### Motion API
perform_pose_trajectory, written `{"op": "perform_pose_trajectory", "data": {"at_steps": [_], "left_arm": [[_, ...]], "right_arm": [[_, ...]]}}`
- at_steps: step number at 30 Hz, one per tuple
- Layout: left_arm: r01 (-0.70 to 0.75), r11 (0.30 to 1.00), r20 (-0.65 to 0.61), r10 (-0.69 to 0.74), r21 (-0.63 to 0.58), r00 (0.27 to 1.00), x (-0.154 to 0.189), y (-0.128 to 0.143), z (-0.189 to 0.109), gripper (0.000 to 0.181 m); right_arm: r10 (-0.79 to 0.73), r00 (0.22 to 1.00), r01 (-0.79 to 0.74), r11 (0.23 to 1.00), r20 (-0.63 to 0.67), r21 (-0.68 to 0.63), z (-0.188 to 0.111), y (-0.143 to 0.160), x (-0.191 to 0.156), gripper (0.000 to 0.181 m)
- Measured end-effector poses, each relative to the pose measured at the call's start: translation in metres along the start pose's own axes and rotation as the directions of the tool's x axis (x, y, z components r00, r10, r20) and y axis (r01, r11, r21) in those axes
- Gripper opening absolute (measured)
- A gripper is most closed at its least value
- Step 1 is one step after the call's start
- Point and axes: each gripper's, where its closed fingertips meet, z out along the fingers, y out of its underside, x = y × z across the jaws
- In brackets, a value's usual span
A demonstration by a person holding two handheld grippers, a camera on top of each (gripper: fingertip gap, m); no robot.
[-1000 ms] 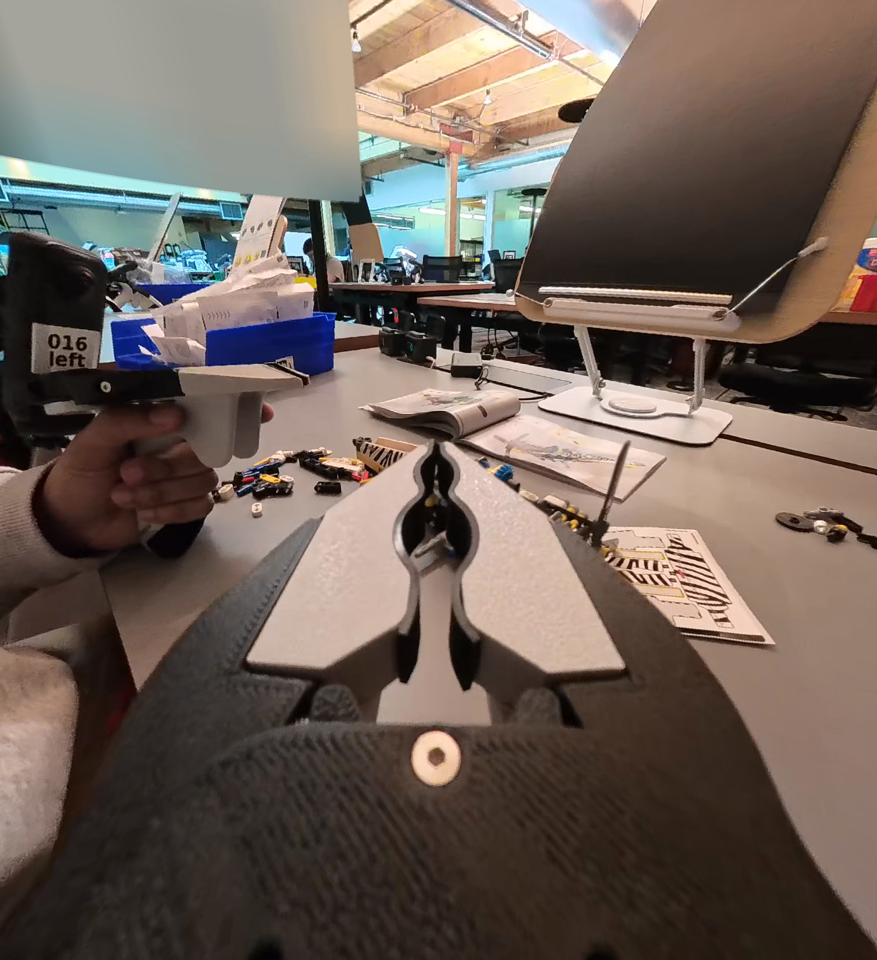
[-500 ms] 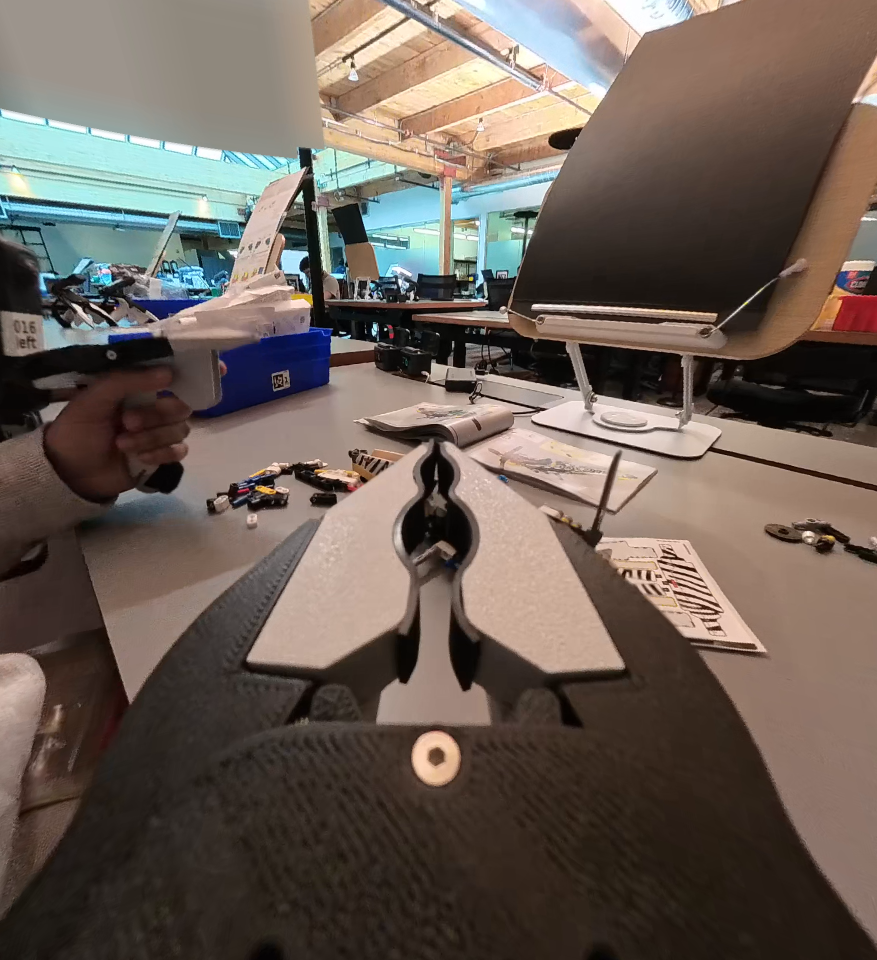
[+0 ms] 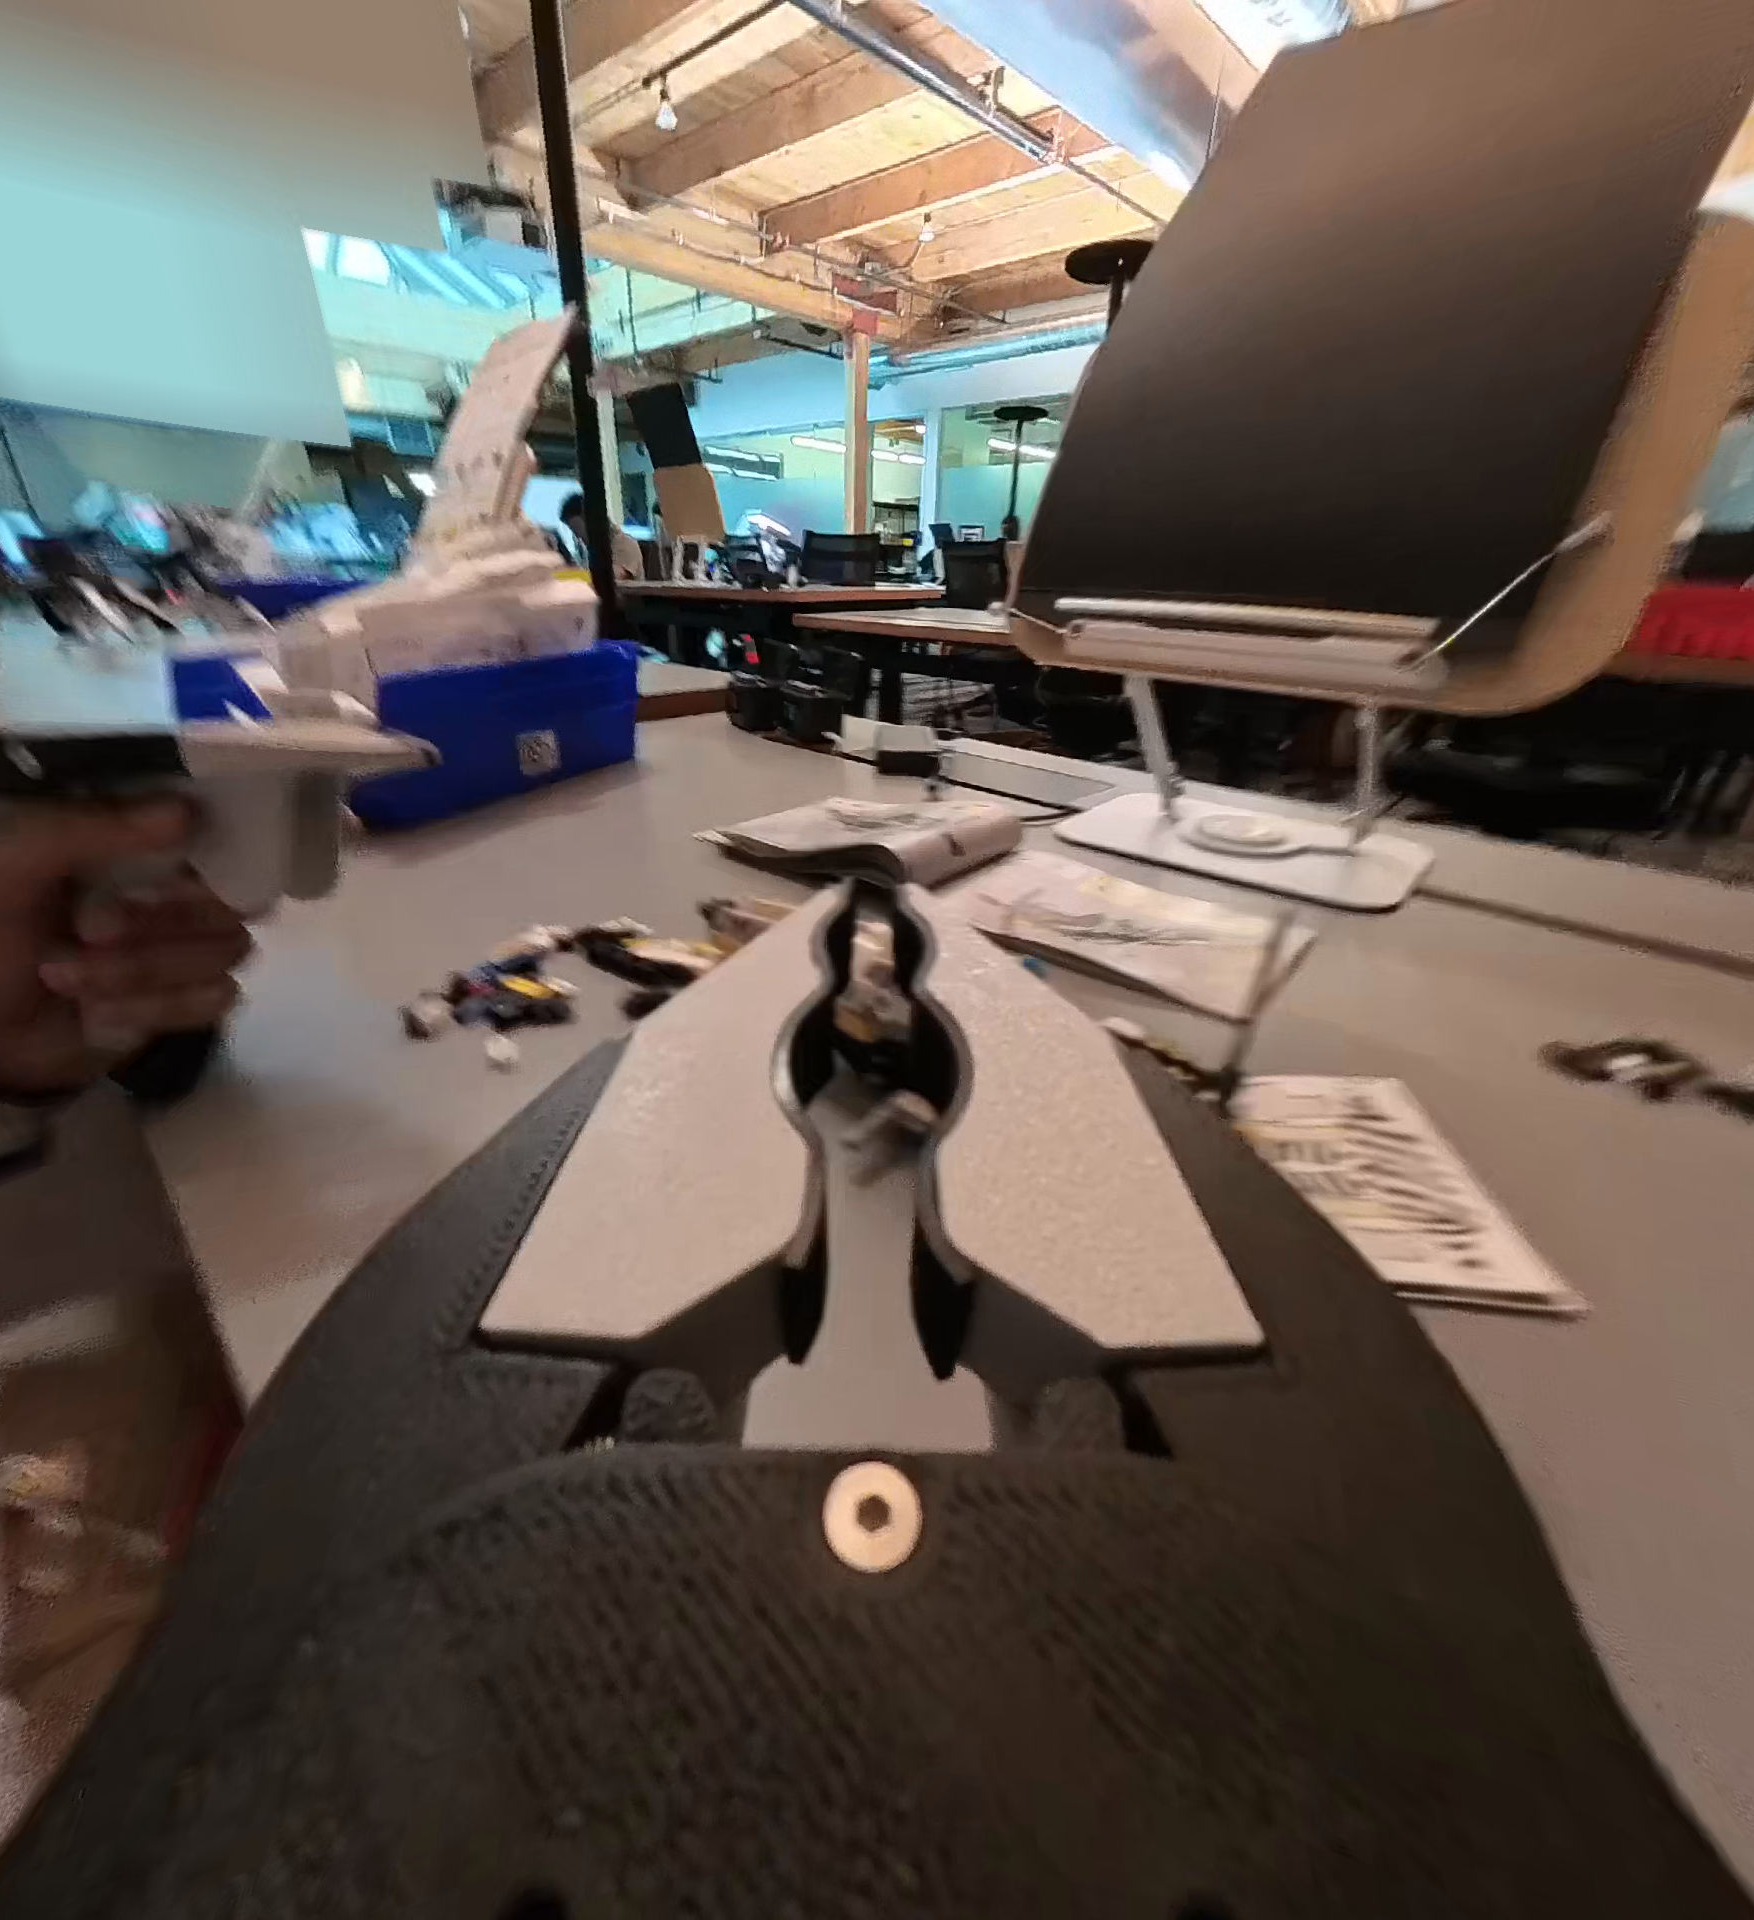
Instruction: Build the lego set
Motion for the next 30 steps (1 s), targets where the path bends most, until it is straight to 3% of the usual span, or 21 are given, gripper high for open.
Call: {"op": "perform_pose_trajectory", "data": {"at_steps": [1,3,5,7,19,25,28,30], "left_arm": [[-0.001,1.000,0.005,0.001,0.006,1.000,0.000,0.000,0.000,0.002],[0.009,1.000,0.014,-0.009,0.015,1.000,-0.002,-0.001,0.000,0.003],[0.023,0.999,0.011,-0.024,0.025,1.000,-0.004,-0.003,0.000,0.004],[0.042,0.998,0.015,-0.043,0.042,0.999,-0.007,-0.005,0.001,0.005],[0.131,0.988,-0.008,-0.131,0.078,0.991,-0.016,-0.009,0.006,0.009],[0.150,0.986,-0.013,-0.149,0.067,0.989,-0.017,-0.007,0.011,0.012],[0.144,0.985,0.005,-0.145,0.091,0.989,-0.019,-0.009,0.009,0.012],[0.124,0.988,0.015,-0.126,0.093,0.992,-0.018,-0.010,0.008,0.013]], "right_arm": [[0.102,0.994,-0.101,0.995,0.029,-0.028,0.007,0.001,-0.013,0.015],[0.264,0.959,-0.243,0.954,0.106,-0.175,0.022,0.016,-0.048,0.018],[0.264,0.958,-0.201,0.899,0.114,-0.388,0.032,0.053,-0.074,0.026],[0.152,0.982,-0.070,0.842,0.110,-0.535,0.034,0.085,-0.083,0.027],[0.086,0.991,0.016,0.691,0.104,-0.723,0.037,0.129,-0.099,0.017],[0.019,0.994,0.062,0.692,0.104,-0.719,0.039,0.130,-0.098,0.010],[0.060,0.987,0.068,0.691,0.150,-0.720,0.037,0.129,-0.106,0.002],[0.076,0.985,0.048,0.742,0.155,-0.669,0.033,0.115,-0.101,0.002]]}}
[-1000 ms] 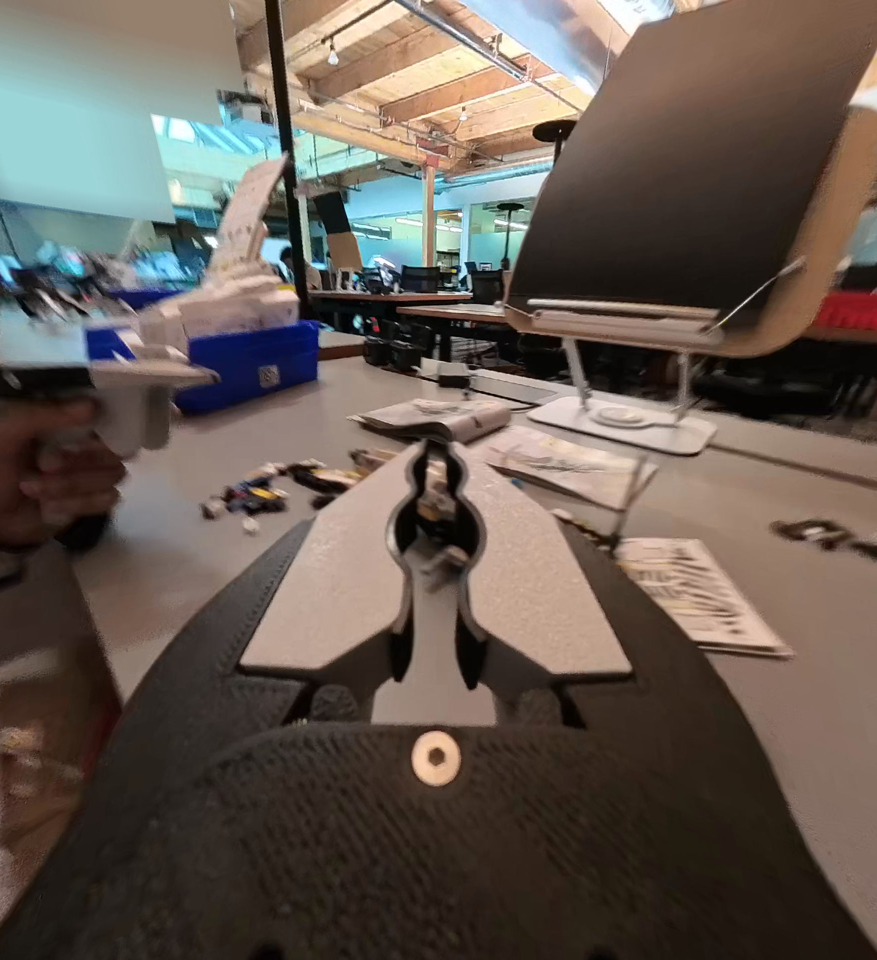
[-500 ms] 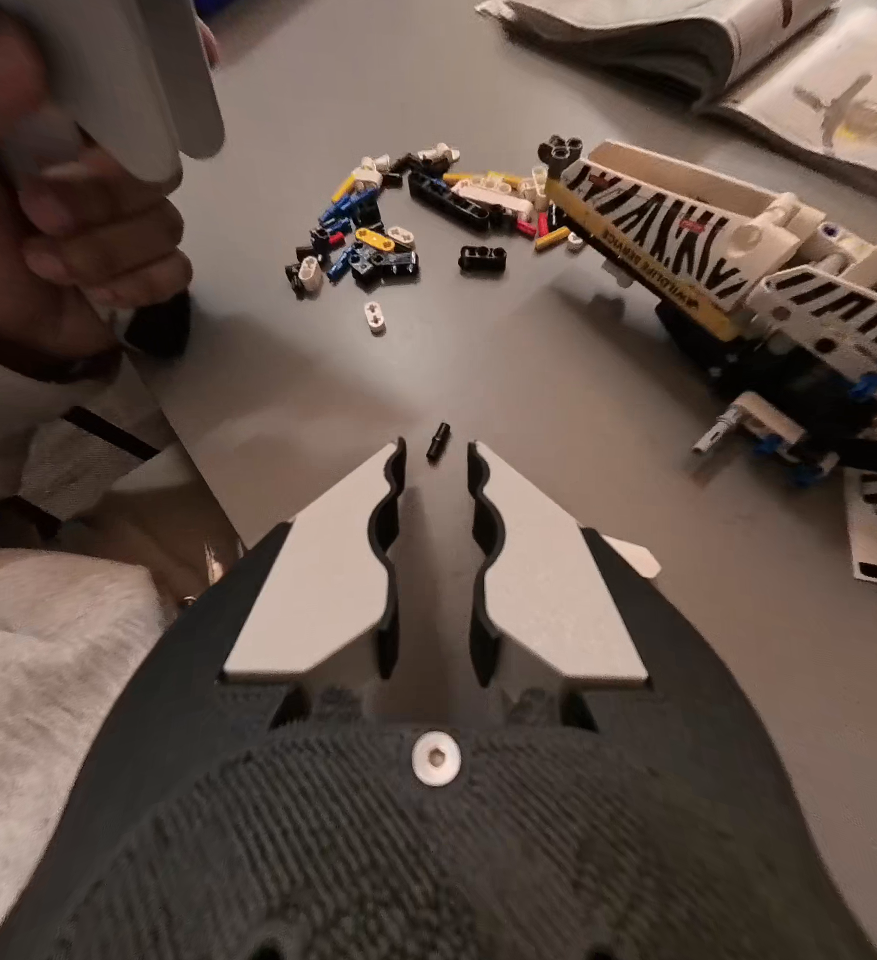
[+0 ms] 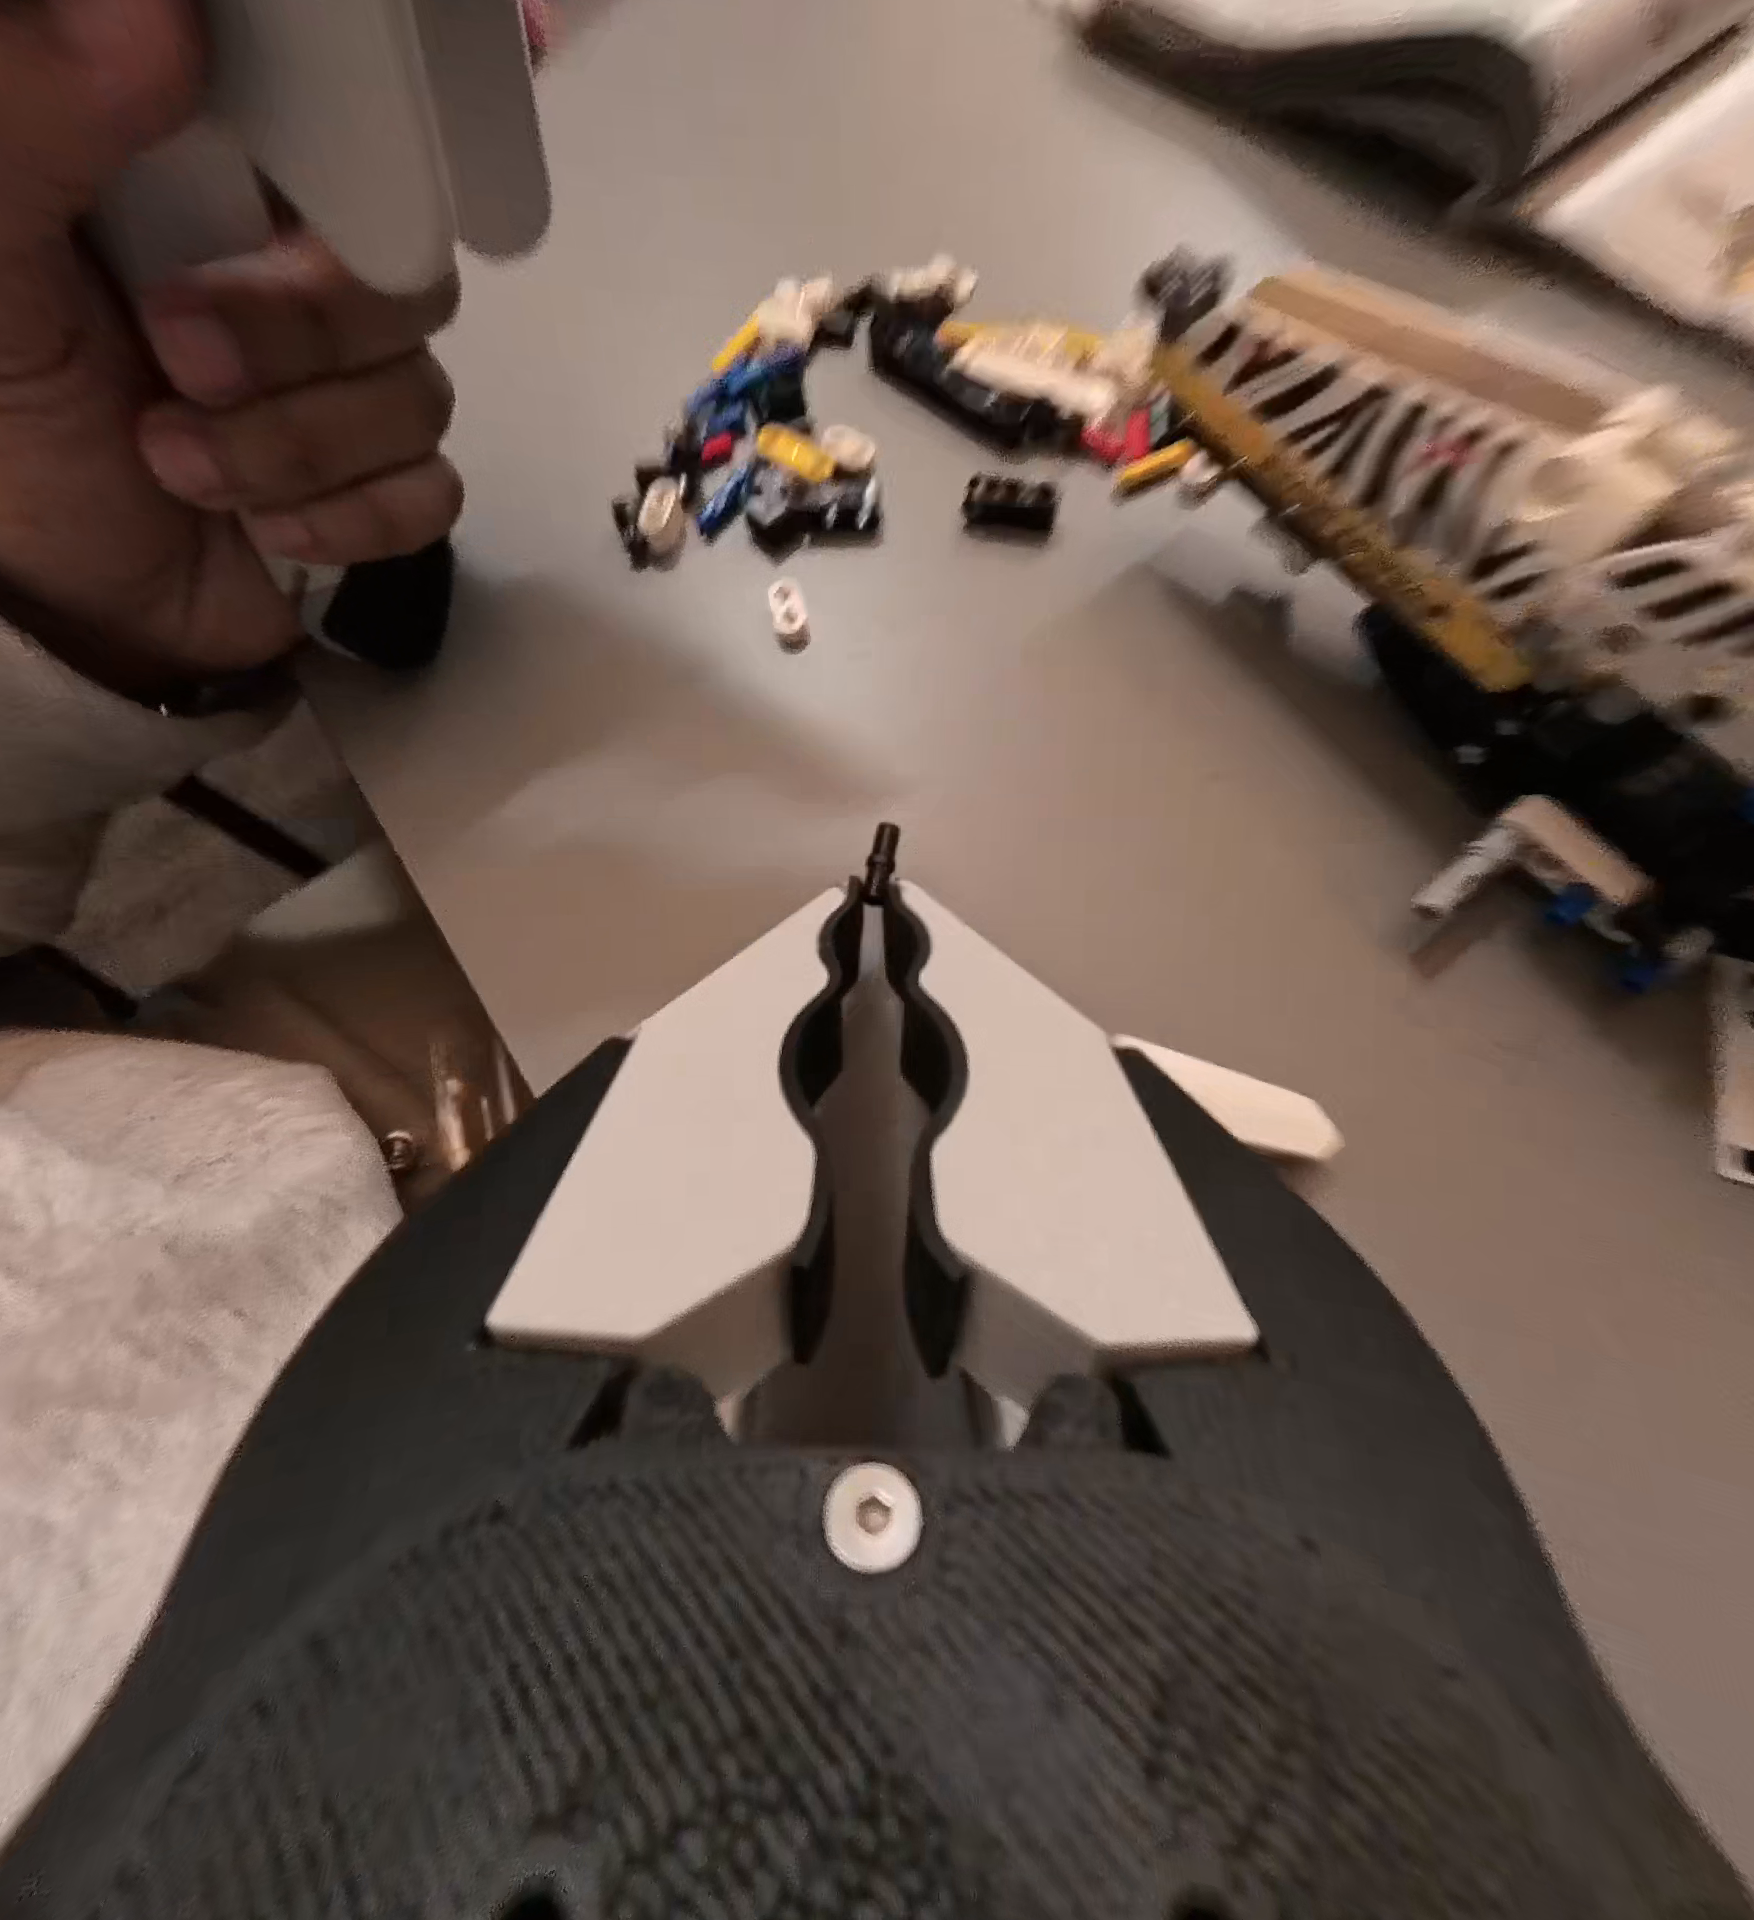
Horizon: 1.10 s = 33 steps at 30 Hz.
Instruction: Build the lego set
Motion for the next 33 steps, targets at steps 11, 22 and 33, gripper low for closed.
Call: {"op": "perform_pose_trajectory", "data": {"at_steps": [11,22,33], "left_arm": [[-0.236,0.688,-0.119,0.215,-0.686,0.969,0.066,0.139,0.035,0.027],[-0.447,0.430,-0.279,0.399,-0.784,0.873,0.072,0.182,0.054,0.056],[-0.447,0.434,-0.325,0.328,-0.782,0.887,0.079,0.185,0.058,0.019]], "right_arm": [[0.226,0.972,-0.223,0.973,-0.060,0.053,-0.086,0.035,0.065,0.001],[0.162,0.987,-0.161,0.983,0.001,-0.087,-0.049,0.039,0.057,0.002],[0.156,0.987,-0.149,0.977,0.032,-0.150,-0.042,0.042,0.055,0.001]]}}
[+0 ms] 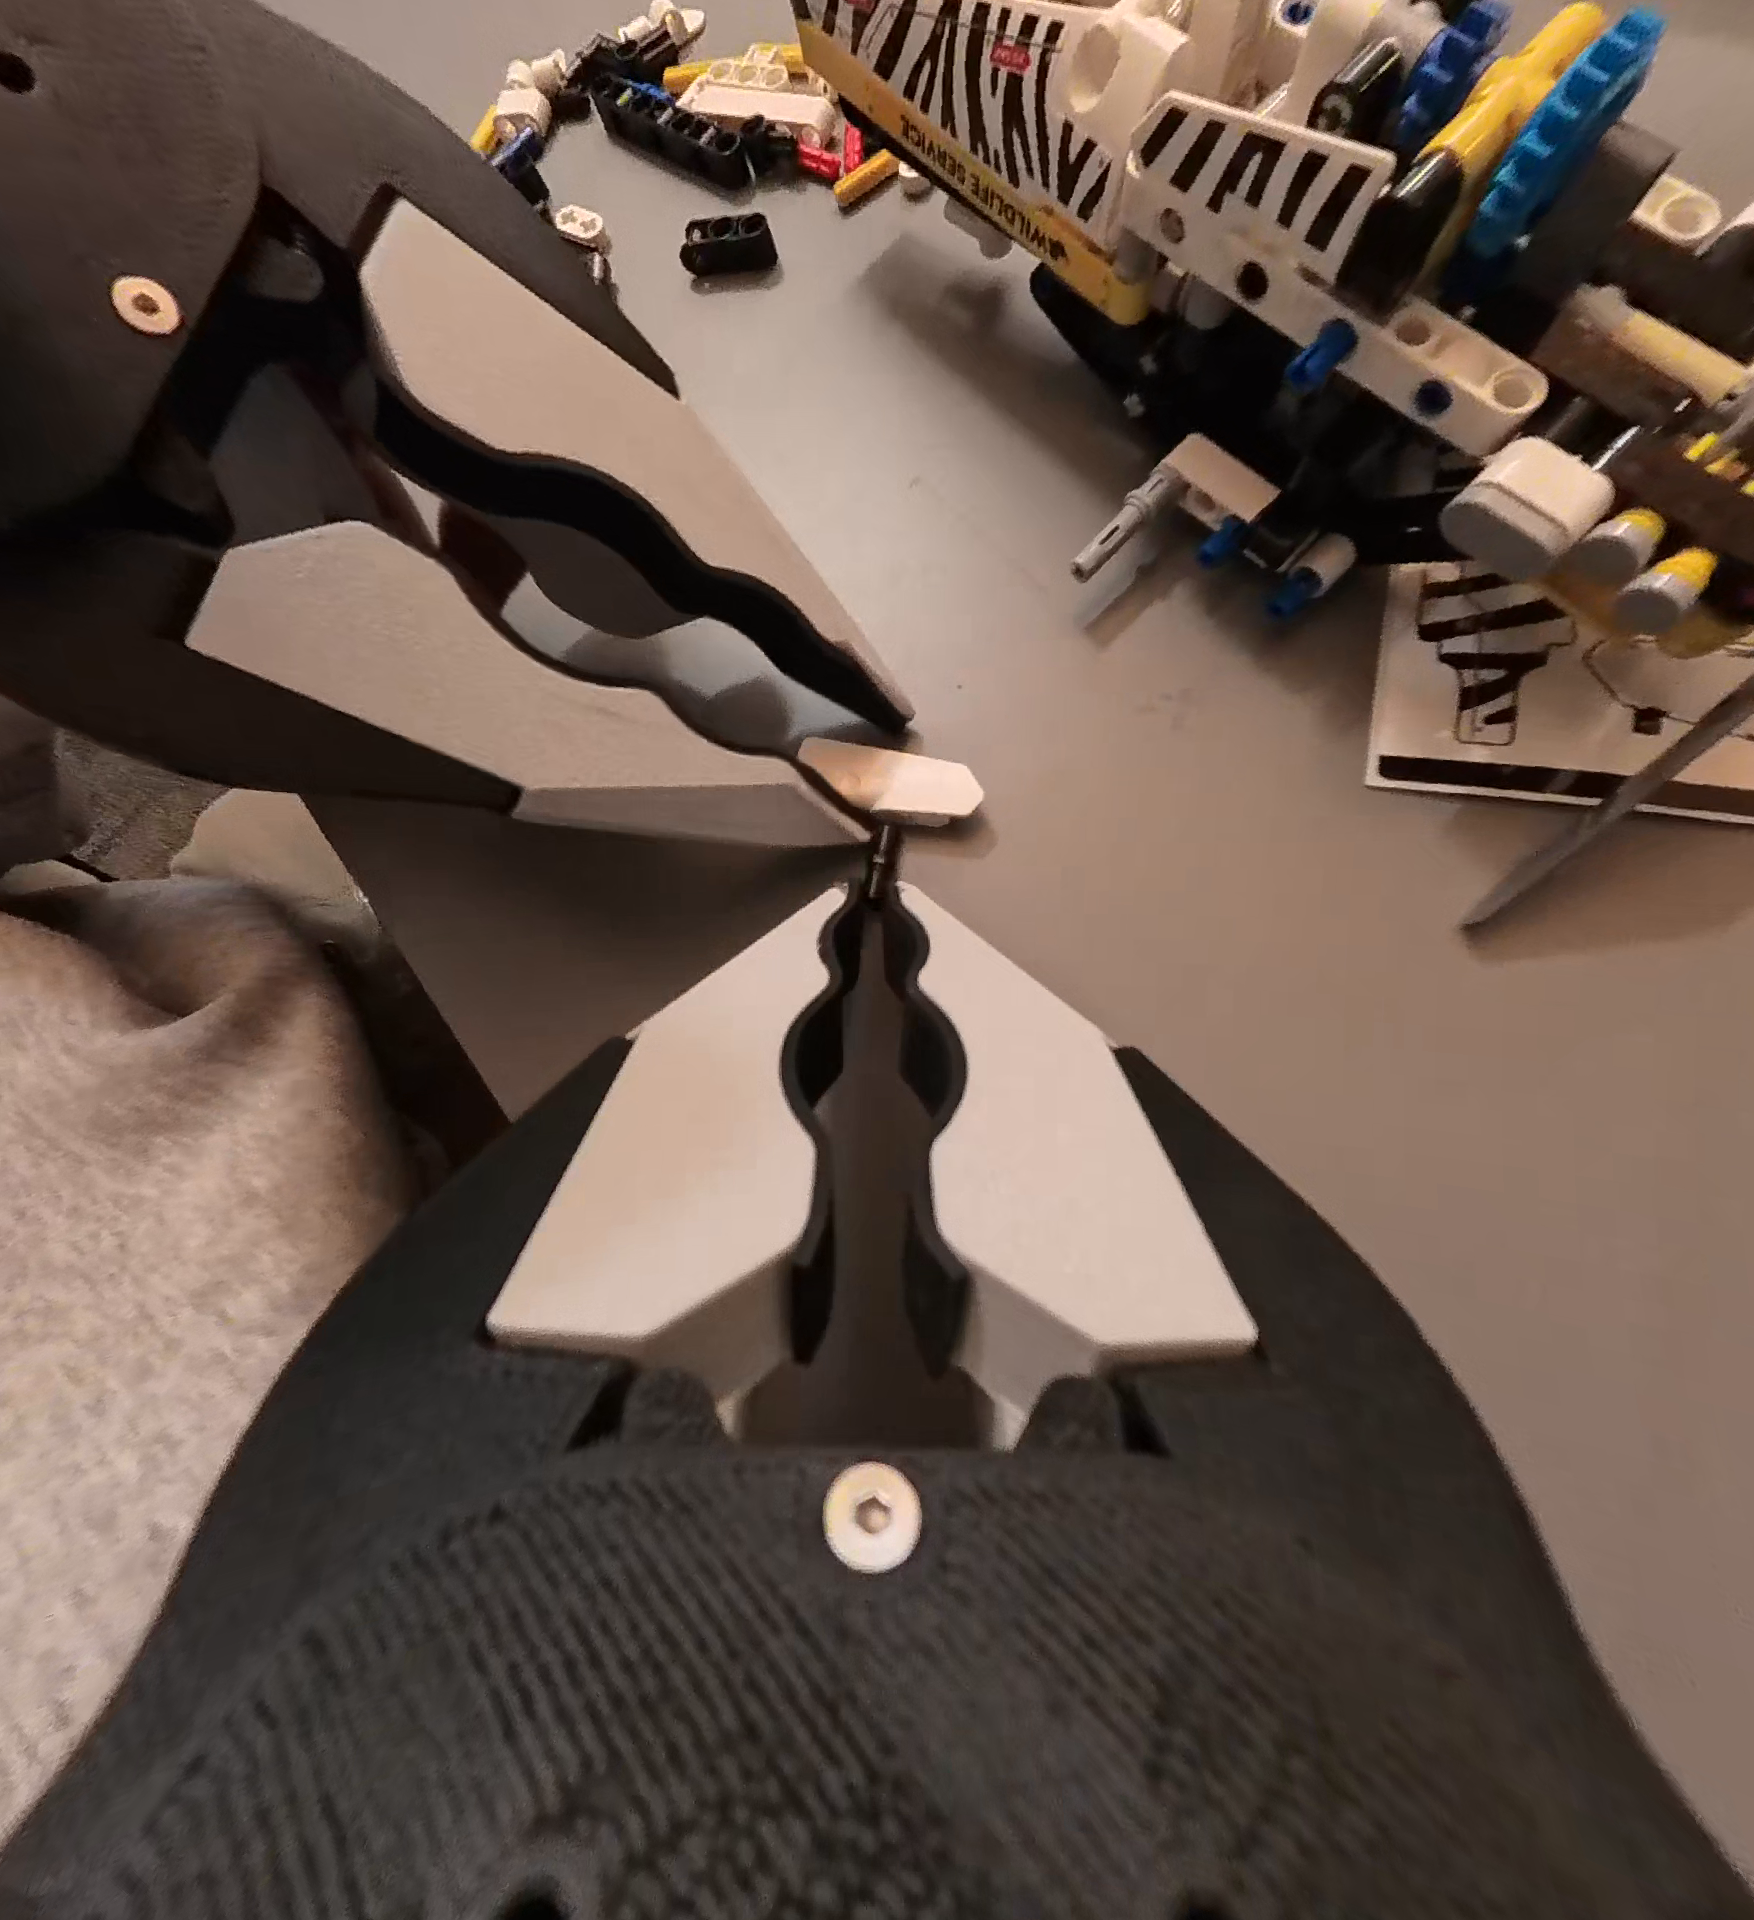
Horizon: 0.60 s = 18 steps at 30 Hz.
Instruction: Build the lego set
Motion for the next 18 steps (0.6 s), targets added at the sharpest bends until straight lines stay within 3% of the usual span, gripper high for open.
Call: {"op": "perform_pose_trajectory", "data": {"at_steps": [18], "left_arm": [[-0.016,1.000,-0.012,0.016,-0.007,1.000,0.0032,0.0040,-0.0025,0.013]], "right_arm": [[-0.068,0.997,0.068,0.998,-0.023,0.017,0.0017,-0.0013,-0.0004,0.001]]}}
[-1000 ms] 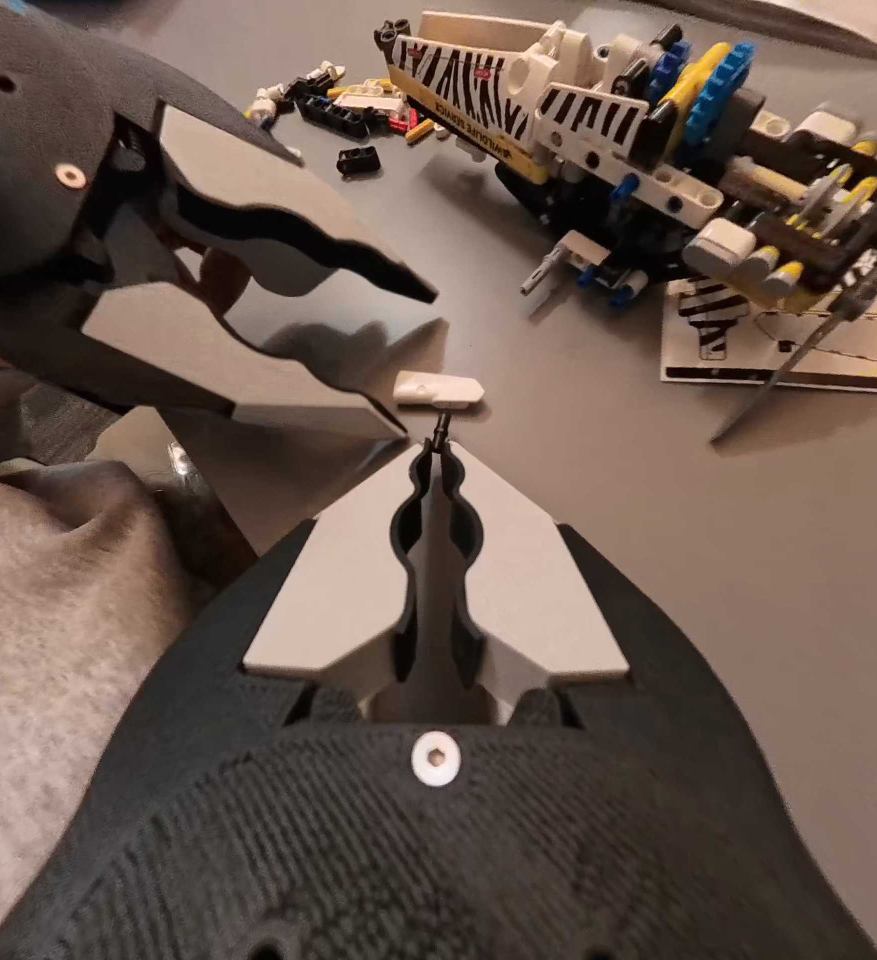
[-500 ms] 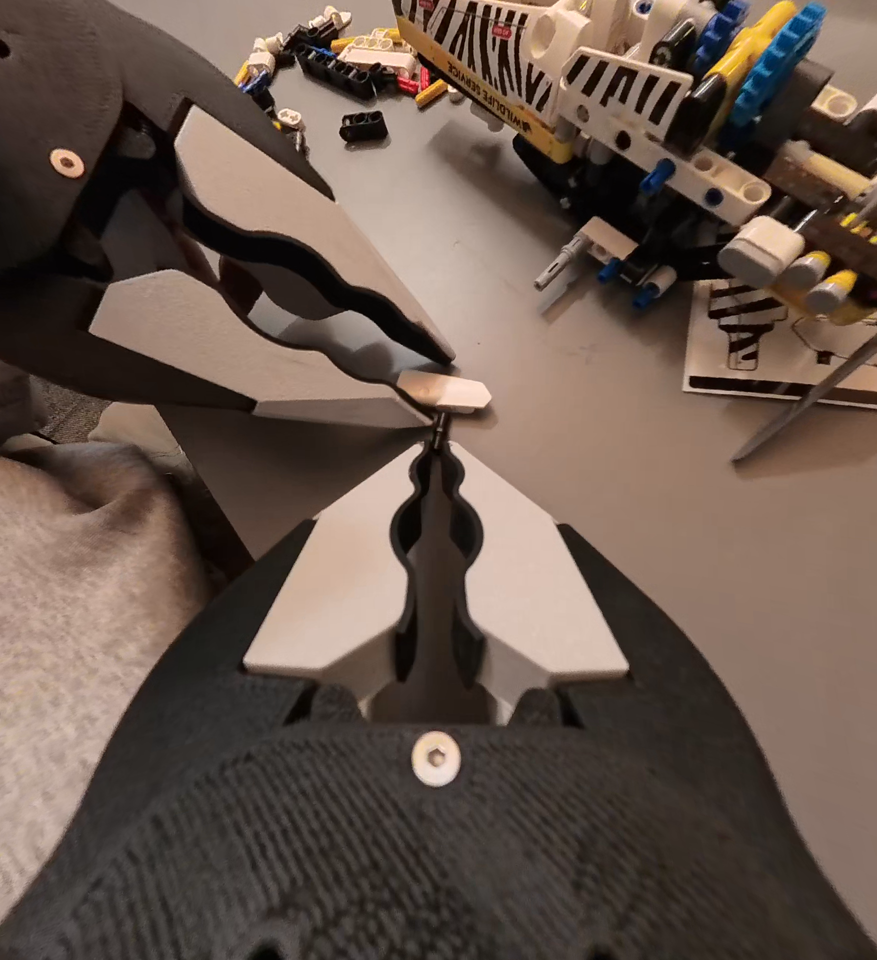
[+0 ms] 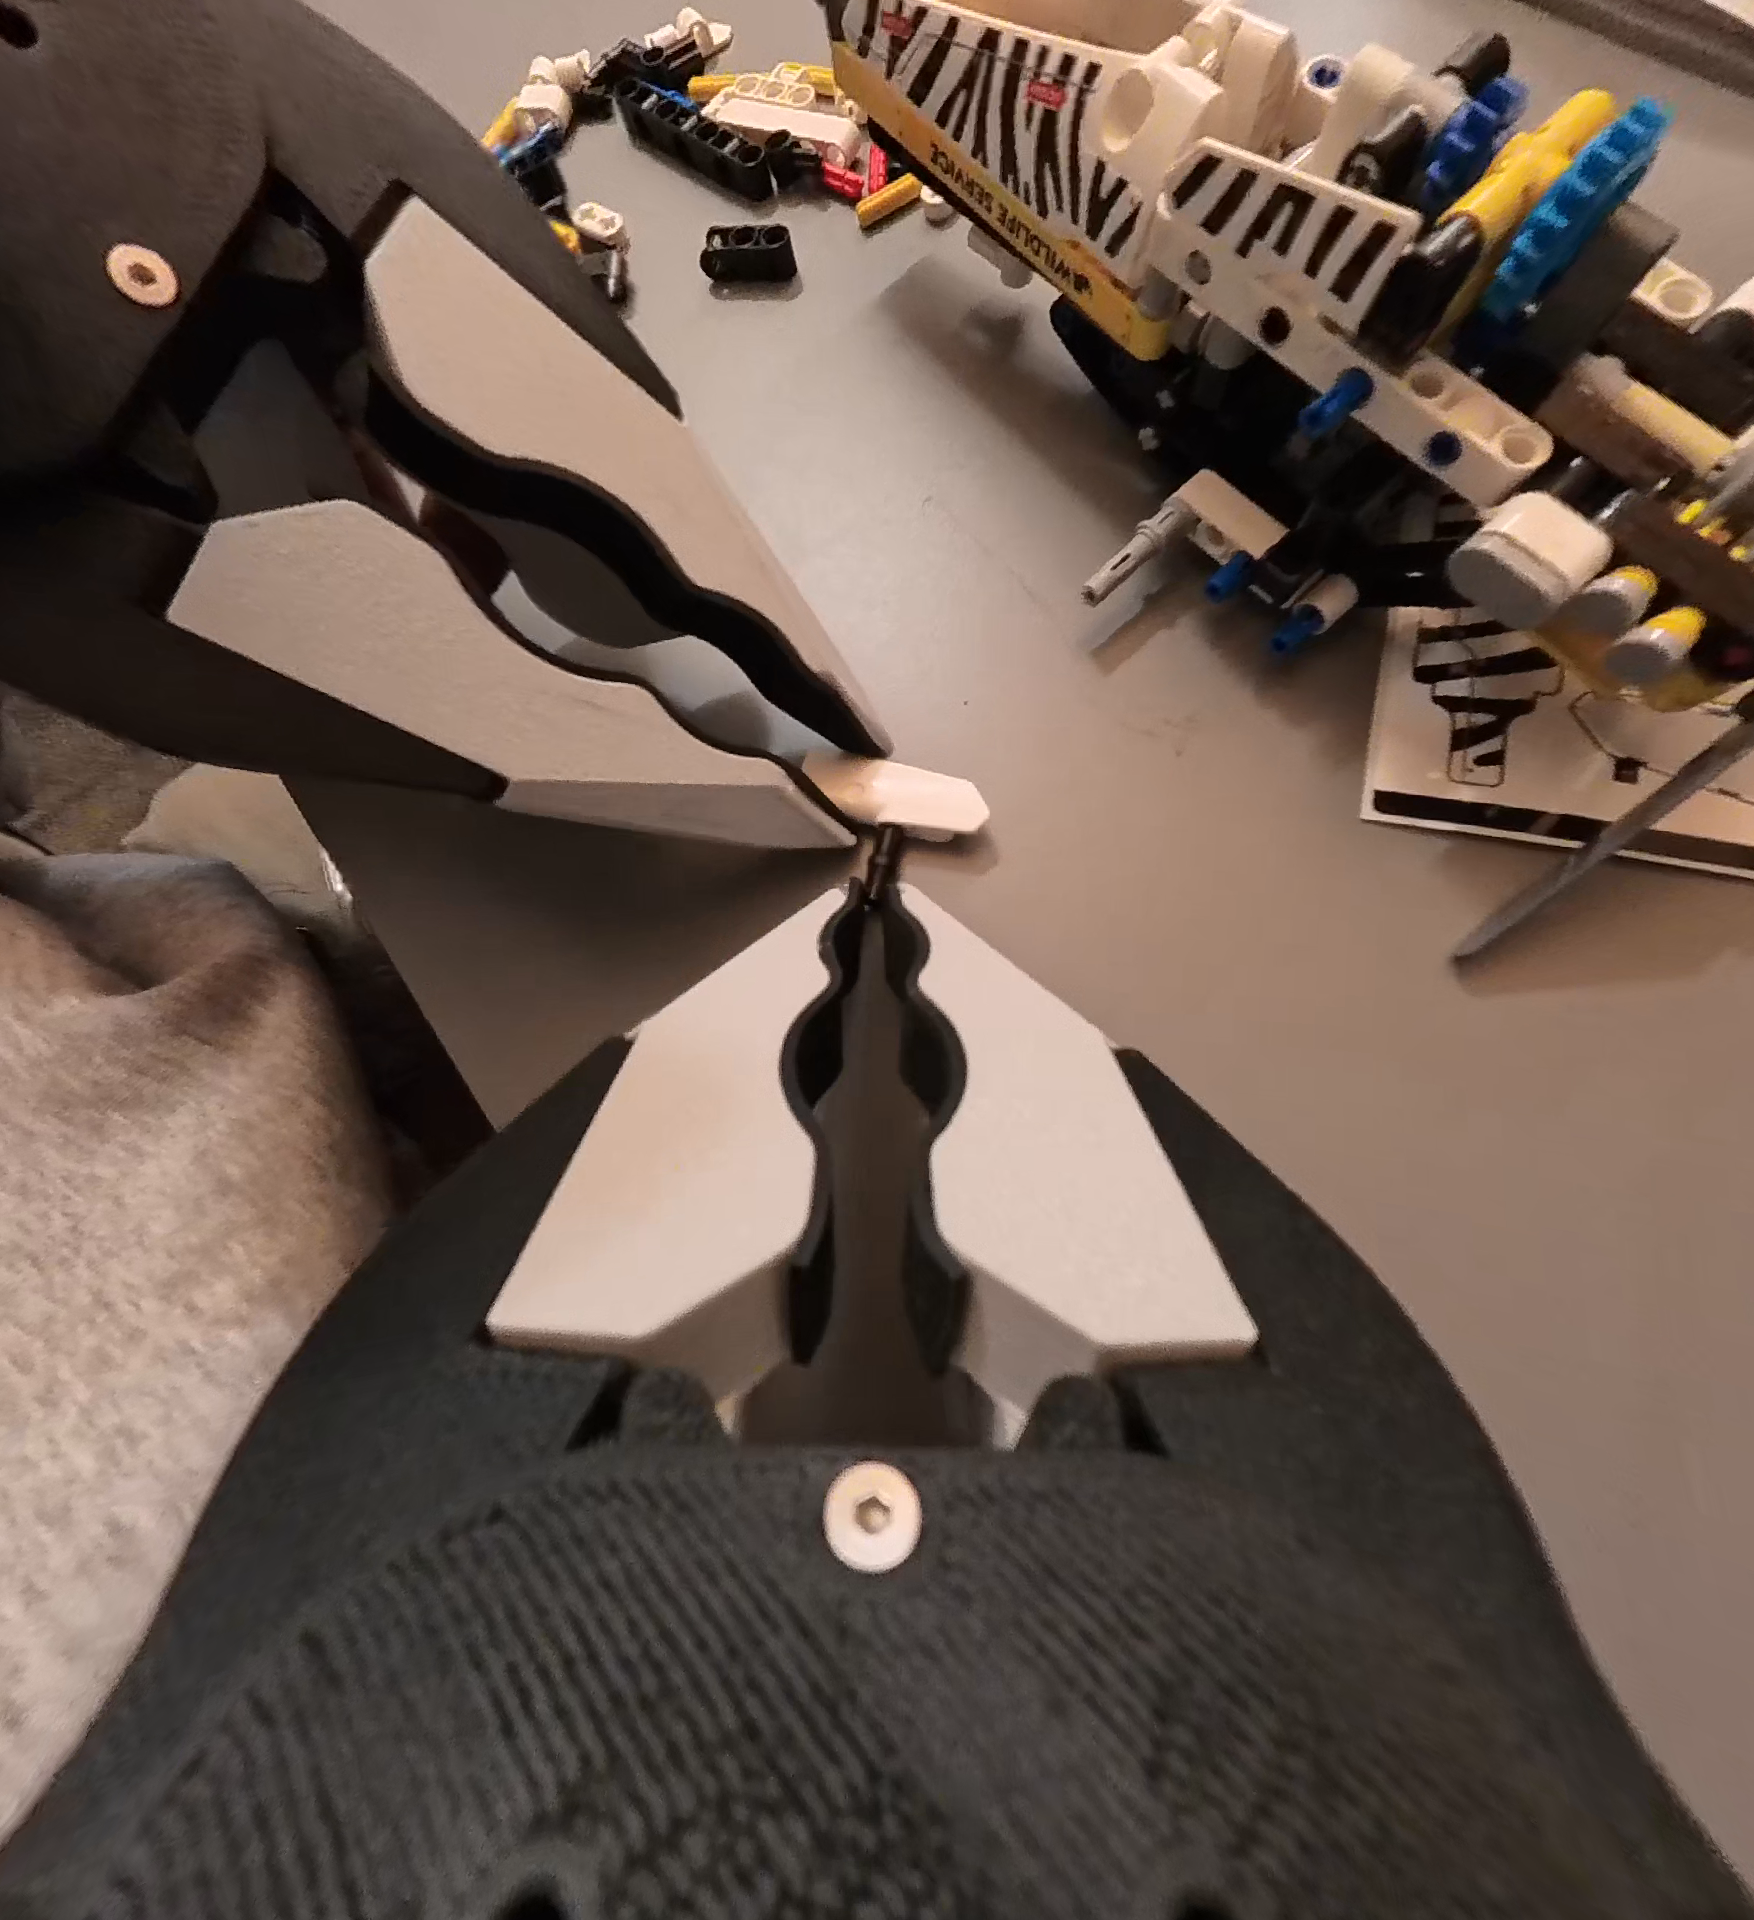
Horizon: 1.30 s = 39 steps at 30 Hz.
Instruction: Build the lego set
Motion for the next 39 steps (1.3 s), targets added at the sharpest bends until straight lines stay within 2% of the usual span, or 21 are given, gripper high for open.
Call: {"op": "perform_pose_trajectory", "data": {"at_steps": [17,25,28,32,37,39], "left_arm": [[-0.012,1.000,-0.002,0.012,-0.008,1.000,-0.0013,0.0016,0.0003,0.014],[0.007,1.000,-0.031,-0.007,-0.009,0.999,-0.0010,0.0020,0.0001,0.015],[0.022,1.000,-0.046,-0.022,-0.009,0.999,-0.0010,0.0018,0.0000,0.015],[0.031,0.999,-0.054,-0.031,-0.008,0.998,-0.0009,0.0016,-0.0001,0.014],[0.050,0.999,-0.069,-0.050,-0.008,0.996,-0.0010,0.0015,-0.0003,0.015],[0.060,0.998,-0.060,-0.061,-0.006,0.996,-0.0032,0.0013,-0.0004,0.015]], "right_arm": [[0.037,0.999,-0.037,0.999,0.002,-0.011,-0.0009,0.0003,0.0024,0.001],[0.209,0.969,-0.205,0.978,0.129,-0.045,-0.0013,-0.0001,0.0016,0.000],[0.223,0.962,-0.219,0.975,0.157,-0.041,-0.0014,-0.0004,0.0016,0.001],[0.174,0.979,-0.174,0.985,0.105,-0.008,-0.0022,0.0002,0.0021,0.002],[0.085,0.996,-0.086,0.995,0.023,0.042,-0.0044,0.0002,-0.0015,0.018],[0.058,0.998,-0.057,0.997,-0.010,0.060,-0.0039,0.0007,-0.0031,0.020]]}}
